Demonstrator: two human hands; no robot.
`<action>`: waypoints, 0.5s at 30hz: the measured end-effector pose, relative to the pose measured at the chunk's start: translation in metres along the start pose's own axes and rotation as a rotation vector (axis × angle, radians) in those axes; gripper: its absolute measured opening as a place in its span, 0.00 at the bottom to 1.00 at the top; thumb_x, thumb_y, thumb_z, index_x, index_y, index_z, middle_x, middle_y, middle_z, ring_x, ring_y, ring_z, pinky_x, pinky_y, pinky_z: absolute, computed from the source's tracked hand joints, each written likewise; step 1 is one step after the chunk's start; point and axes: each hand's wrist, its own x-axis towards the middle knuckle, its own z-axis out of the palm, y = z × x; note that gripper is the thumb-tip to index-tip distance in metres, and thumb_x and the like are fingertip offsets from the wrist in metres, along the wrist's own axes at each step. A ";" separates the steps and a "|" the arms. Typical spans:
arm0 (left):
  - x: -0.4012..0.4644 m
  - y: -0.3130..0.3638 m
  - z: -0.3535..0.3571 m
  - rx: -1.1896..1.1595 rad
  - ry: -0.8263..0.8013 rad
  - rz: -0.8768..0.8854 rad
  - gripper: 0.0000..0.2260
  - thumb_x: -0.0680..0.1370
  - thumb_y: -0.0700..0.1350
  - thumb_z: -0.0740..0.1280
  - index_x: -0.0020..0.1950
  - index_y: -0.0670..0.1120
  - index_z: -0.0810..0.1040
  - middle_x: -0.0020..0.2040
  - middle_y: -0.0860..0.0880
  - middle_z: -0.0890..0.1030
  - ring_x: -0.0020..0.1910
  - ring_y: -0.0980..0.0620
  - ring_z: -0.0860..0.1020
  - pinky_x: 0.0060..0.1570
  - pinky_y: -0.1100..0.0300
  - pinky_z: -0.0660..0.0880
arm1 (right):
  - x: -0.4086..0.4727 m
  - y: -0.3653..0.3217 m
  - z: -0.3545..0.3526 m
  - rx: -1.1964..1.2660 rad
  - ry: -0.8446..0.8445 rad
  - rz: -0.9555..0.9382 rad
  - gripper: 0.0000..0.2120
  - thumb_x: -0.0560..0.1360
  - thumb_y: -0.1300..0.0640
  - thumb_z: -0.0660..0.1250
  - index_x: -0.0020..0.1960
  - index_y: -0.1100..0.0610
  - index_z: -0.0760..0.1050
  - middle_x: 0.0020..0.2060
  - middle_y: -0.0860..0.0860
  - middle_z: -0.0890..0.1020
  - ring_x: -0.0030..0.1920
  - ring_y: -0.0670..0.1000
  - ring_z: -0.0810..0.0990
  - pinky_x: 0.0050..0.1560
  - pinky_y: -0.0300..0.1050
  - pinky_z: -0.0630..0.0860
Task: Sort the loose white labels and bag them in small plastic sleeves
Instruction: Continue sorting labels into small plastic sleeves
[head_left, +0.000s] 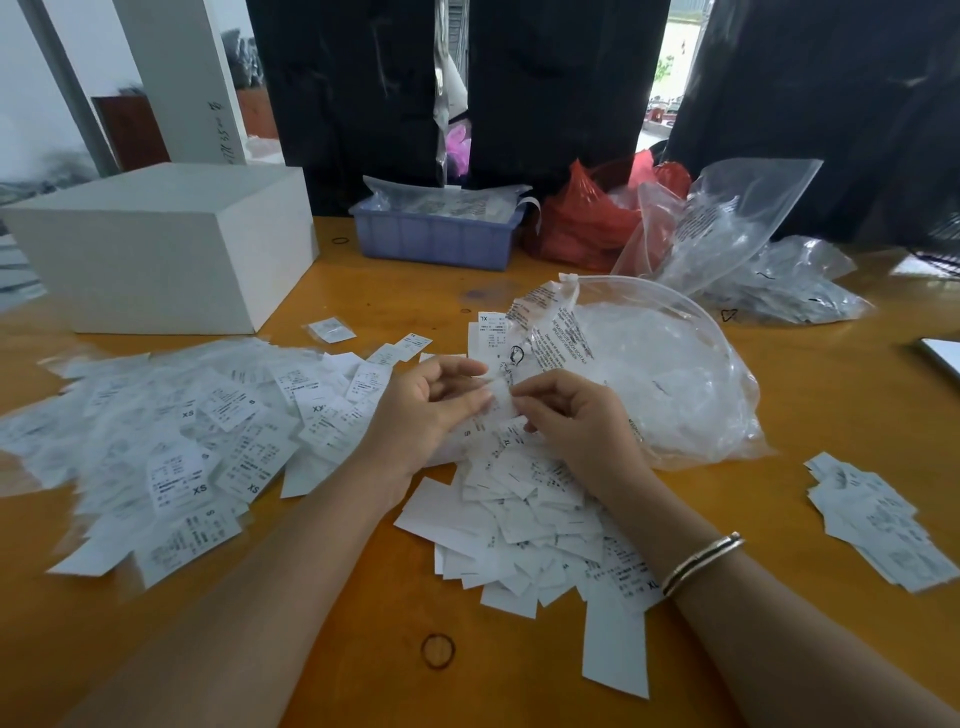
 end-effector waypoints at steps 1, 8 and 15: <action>-0.001 0.000 0.001 0.022 -0.013 0.010 0.09 0.72 0.41 0.73 0.49 0.54 0.80 0.45 0.54 0.84 0.47 0.59 0.81 0.44 0.68 0.77 | -0.001 0.000 0.001 -0.048 -0.021 -0.033 0.13 0.73 0.61 0.70 0.41 0.42 0.77 0.33 0.42 0.82 0.34 0.38 0.78 0.38 0.29 0.74; 0.001 0.005 -0.004 0.069 0.109 0.060 0.10 0.73 0.41 0.72 0.48 0.55 0.79 0.45 0.56 0.82 0.44 0.66 0.79 0.37 0.74 0.74 | 0.006 0.003 -0.008 -0.408 0.231 -0.306 0.09 0.75 0.58 0.64 0.51 0.53 0.81 0.46 0.41 0.79 0.49 0.47 0.75 0.53 0.41 0.67; 0.007 -0.005 -0.022 0.669 0.344 0.181 0.10 0.75 0.41 0.70 0.55 0.48 0.79 0.52 0.52 0.81 0.45 0.58 0.75 0.36 0.73 0.68 | 0.018 0.030 -0.045 -0.722 0.316 0.230 0.17 0.79 0.60 0.57 0.66 0.53 0.73 0.64 0.51 0.75 0.67 0.53 0.66 0.66 0.49 0.56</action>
